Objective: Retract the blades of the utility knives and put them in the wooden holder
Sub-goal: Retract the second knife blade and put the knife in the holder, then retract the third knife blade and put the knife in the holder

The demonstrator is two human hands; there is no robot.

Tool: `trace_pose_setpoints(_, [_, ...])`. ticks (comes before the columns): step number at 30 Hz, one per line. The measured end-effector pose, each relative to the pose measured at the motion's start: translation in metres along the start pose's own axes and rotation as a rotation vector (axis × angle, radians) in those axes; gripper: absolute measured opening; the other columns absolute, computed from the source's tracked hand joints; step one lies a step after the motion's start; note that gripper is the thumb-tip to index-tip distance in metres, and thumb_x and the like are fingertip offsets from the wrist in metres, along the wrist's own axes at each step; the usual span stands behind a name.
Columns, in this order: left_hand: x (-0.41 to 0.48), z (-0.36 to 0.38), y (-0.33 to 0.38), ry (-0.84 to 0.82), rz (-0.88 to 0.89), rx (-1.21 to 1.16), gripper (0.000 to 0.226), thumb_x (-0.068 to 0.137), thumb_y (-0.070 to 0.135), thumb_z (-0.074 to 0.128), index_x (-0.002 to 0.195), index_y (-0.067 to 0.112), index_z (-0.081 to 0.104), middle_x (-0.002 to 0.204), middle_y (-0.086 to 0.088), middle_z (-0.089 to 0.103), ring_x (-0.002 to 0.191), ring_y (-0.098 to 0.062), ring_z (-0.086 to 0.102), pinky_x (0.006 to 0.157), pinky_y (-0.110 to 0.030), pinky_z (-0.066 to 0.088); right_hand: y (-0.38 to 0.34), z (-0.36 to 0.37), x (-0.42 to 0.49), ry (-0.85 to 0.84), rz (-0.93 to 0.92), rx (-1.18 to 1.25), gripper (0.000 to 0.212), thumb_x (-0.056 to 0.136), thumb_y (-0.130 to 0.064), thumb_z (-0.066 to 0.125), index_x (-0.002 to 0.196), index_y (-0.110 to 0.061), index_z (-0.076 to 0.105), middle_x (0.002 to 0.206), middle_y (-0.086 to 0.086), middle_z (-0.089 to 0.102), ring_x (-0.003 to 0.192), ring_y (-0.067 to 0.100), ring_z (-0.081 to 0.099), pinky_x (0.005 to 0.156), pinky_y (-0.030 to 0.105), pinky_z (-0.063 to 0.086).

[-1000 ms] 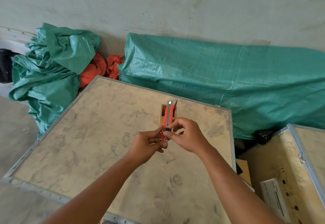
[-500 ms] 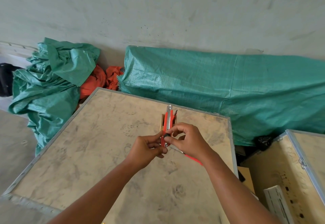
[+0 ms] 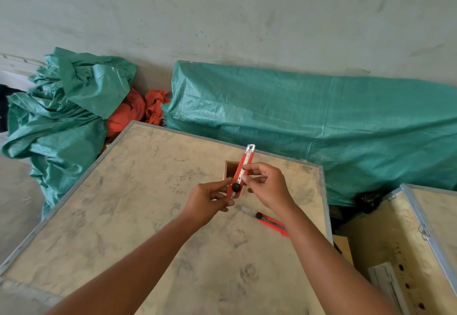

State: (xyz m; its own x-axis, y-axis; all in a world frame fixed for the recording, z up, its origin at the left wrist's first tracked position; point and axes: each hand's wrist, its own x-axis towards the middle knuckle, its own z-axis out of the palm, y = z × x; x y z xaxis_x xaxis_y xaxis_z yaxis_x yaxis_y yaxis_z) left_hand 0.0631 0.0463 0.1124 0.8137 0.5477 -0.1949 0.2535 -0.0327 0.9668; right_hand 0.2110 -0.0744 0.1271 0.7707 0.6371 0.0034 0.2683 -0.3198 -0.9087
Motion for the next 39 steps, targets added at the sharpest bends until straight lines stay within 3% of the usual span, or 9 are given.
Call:
trace_pose_setpoints(7, [0.063, -0.001, -0.018, 0.092, -0.001, 0.302, 0.065, 0.072, 0.02, 0.087, 0.132, 0.026, 0.062, 0.126, 0.001, 0.068, 0.109, -0.012, 0.065, 0.091, -0.029, 0.051, 0.017, 0.001, 0.042, 0.122, -0.04, -0.095, 0.024, 0.085, -0.005, 0.079, 0.101, -0.023, 0.079, 0.102, -0.006, 0.076, 0.089, 0.011, 0.074, 0.082, 0.04, 0.065])
trace_pose_setpoints(10, [0.085, 0.002, -0.028, 0.12, -0.055, 0.332, 0.078, 0.073, 0.018, 0.087, 0.141, 0.022, 0.05, 0.14, -0.006, 0.059, 0.128, -0.021, 0.055, 0.101, -0.04, 0.051, 0.029, 0.009, 0.056, 0.195, -0.096, -0.182, 0.021, 0.086, -0.004, 0.078, 0.1, -0.02, 0.08, 0.1, -0.003, 0.079, 0.075, -0.003, 0.069, 0.079, 0.026, 0.064])
trace_pose_setpoints(15, [0.118, 0.015, -0.031, 0.081, -0.126, 0.448, 0.092, 0.08, 0.022, 0.081, 0.154, 0.015, 0.026, 0.154, -0.01, 0.044, 0.141, -0.027, 0.042, 0.11, -0.038, 0.04, 0.047, 0.025, 0.079, 0.222, -0.178, -0.272, 0.02, 0.086, -0.003, 0.076, 0.102, -0.014, 0.081, 0.102, 0.005, 0.081, 0.082, 0.018, 0.077, 0.081, 0.029, 0.062])
trace_pose_setpoints(18, [0.134, 0.019, -0.04, 0.039, -0.166, 0.443, 0.084, 0.085, 0.021, 0.077, 0.152, 0.012, 0.028, 0.149, -0.015, 0.048, 0.137, -0.031, 0.047, 0.103, -0.034, 0.043, 0.064, 0.037, 0.088, 0.18, -0.196, -0.329, 0.023, 0.085, 0.0, 0.075, 0.102, -0.013, 0.081, 0.101, 0.007, 0.08, 0.087, 0.02, 0.075, 0.083, 0.024, 0.057])
trace_pose_setpoints(23, [0.141, 0.022, -0.063, 0.053, -0.103, 0.406, 0.043, 0.085, 0.01, 0.072, 0.128, 0.014, 0.063, 0.121, -0.012, 0.072, 0.117, -0.029, 0.064, 0.093, -0.032, 0.047, 0.088, 0.053, 0.091, 0.06, -0.123, -0.369, 0.032, 0.086, 0.007, 0.068, 0.11, -0.011, 0.08, 0.108, 0.011, 0.08, 0.096, 0.025, 0.075, 0.095, 0.035, 0.058])
trace_pose_setpoints(28, [0.142, 0.023, -0.062, 0.05, -0.145, 0.349, 0.063, 0.085, 0.012, 0.075, 0.142, 0.013, 0.049, 0.136, -0.009, 0.063, 0.124, -0.025, 0.061, 0.098, -0.034, 0.049, 0.082, 0.04, 0.087, 0.005, -0.089, -0.342, 0.032, 0.089, 0.007, 0.066, 0.113, -0.009, 0.078, 0.11, 0.011, 0.079, 0.096, 0.023, 0.074, 0.095, 0.032, 0.057])
trace_pose_setpoints(30, [0.138, 0.021, -0.055, 0.128, -0.147, 0.333, 0.07, 0.087, 0.022, 0.074, 0.147, 0.011, 0.04, 0.144, -0.006, 0.055, 0.125, -0.024, 0.058, 0.098, -0.036, 0.05, 0.081, 0.026, 0.083, 0.033, -0.071, -0.349, 0.029, 0.089, 0.005, 0.068, 0.111, -0.01, 0.078, 0.11, 0.009, 0.079, 0.089, 0.017, 0.073, 0.089, 0.026, 0.056])
trace_pose_setpoints(34, [0.115, 0.027, -0.049, 0.406, 0.085, 0.246, 0.04, 0.089, 0.025, 0.069, 0.127, 0.016, 0.062, 0.121, 0.001, 0.066, 0.097, -0.012, 0.065, 0.084, -0.03, 0.056, 0.104, -0.002, 0.069, 0.022, 0.021, -0.324, 0.027, 0.088, 0.006, 0.068, 0.106, -0.009, 0.079, 0.108, 0.006, 0.079, 0.085, 0.013, 0.07, 0.091, 0.028, 0.058])
trace_pose_setpoints(39, [0.074, 0.072, -0.074, 0.222, 0.078, 0.234, 0.021, 0.09, 0.02, 0.069, 0.11, 0.022, 0.071, 0.106, 0.009, 0.071, 0.084, -0.007, 0.064, 0.078, -0.024, 0.054, 0.157, -0.019, 0.02, -0.186, 0.227, -0.396, 0.03, 0.085, 0.001, 0.071, 0.109, -0.016, 0.079, 0.114, 0.007, 0.077, 0.095, 0.016, 0.068, 0.096, 0.03, 0.054])
